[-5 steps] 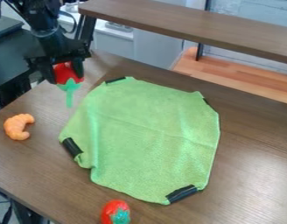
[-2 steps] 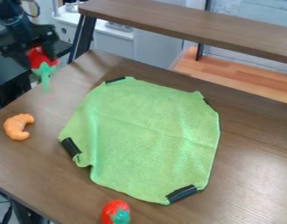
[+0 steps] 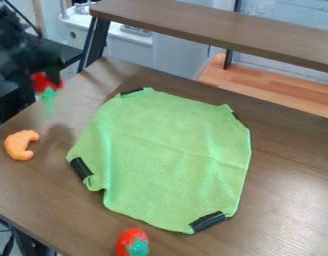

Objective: Remove the red object from the bottom left of the cloth to the left side of the table

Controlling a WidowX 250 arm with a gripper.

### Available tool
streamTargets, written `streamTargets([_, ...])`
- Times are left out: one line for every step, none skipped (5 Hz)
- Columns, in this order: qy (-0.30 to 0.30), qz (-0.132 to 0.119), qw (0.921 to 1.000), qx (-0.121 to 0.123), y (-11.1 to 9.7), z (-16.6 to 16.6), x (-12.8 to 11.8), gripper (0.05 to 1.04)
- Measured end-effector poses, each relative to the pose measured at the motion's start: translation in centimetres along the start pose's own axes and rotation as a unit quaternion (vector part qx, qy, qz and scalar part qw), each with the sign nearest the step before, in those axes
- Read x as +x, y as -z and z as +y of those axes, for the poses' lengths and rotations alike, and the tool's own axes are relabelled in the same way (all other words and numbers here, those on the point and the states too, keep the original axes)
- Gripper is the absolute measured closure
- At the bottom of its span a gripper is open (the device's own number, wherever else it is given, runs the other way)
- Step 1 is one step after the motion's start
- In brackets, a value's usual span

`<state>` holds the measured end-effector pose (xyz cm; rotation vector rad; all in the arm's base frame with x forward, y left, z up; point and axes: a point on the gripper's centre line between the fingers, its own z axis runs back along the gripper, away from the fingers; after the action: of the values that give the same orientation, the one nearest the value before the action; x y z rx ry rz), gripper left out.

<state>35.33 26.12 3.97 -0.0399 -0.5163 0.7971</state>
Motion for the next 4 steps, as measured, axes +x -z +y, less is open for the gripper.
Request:
streamTargets([0.006, 0.017, 0.9997, 0.016, 2.4, 0.9, -0.3, 0.351])
streamTargets([-0.001, 0.037, 0.9992, 0.015, 2.9, 0.4, -0.7, 0.335])
streamTargets([0.014, 0.029, 0.9993, 0.02, 3.1, -0.7, -0.7, 0.254])
streamTargets([0.006, 0.043, 0.999, 0.01, 2.9, -1.2, -1.1, 0.081])
